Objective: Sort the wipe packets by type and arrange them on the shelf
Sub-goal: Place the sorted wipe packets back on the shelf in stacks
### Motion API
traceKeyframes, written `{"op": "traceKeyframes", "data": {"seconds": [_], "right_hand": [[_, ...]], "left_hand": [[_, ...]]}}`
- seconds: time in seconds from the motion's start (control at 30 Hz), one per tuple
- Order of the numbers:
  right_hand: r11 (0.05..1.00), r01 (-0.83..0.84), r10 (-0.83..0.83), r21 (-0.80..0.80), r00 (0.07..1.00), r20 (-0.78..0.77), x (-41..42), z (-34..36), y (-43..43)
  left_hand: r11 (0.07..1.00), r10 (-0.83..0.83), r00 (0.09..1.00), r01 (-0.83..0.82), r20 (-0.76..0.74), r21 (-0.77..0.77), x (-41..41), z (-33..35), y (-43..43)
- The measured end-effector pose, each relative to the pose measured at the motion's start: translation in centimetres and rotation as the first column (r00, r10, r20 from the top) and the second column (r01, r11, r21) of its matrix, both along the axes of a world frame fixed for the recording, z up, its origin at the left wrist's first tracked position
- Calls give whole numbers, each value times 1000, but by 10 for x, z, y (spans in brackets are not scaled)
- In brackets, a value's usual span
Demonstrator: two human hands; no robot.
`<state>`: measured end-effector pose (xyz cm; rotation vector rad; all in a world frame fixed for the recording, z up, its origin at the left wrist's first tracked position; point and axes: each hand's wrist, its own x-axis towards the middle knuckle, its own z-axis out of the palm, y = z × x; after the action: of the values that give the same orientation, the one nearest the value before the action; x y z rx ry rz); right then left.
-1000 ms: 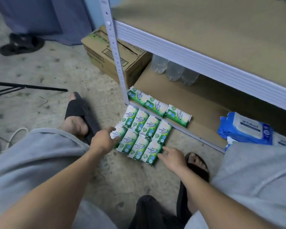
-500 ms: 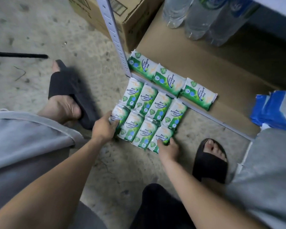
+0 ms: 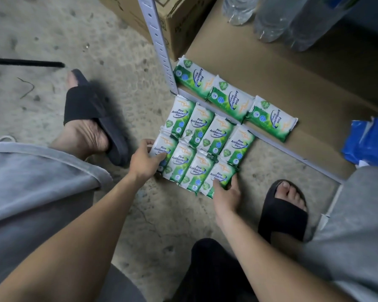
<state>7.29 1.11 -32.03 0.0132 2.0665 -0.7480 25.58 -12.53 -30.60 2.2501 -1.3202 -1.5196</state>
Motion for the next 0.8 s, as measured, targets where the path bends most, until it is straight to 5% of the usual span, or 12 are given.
{"op": "traceKeyframes", "data": {"seconds": [0.3,0.43,0.8], "right_hand": [[991,-122,121,59,992,34,-24,-26,8],[977,-202,200,65,979,31,-31,-9,6],[962,-270,268,37,962,44,-71,62,23]], "left_hand": [[996,25,995,-17,-94,86,11,1,-9],[998,-62,994,62,85,4,14,13,-5],[980,-40,993,60,108,-188,12,84,25]]}}
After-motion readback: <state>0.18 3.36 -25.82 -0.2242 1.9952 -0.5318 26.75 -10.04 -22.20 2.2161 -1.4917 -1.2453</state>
